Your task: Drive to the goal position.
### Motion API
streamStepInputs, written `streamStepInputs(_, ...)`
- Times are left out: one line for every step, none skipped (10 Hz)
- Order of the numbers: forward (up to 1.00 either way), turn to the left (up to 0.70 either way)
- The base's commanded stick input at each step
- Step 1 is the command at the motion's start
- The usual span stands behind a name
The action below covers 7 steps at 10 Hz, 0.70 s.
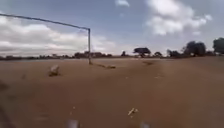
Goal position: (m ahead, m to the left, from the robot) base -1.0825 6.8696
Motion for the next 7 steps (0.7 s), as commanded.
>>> streamStepInputs(0.7,-0.27)
streamStepInputs(0.7,-0.27)
streamStepInputs(0.7,-0.27)
streamStepInputs(0.7,-0.27)
streamStepInputs(0.7,-0.27)
streamStepInputs(0.7,-0.12)
streamStepInputs(0.7,0.0)
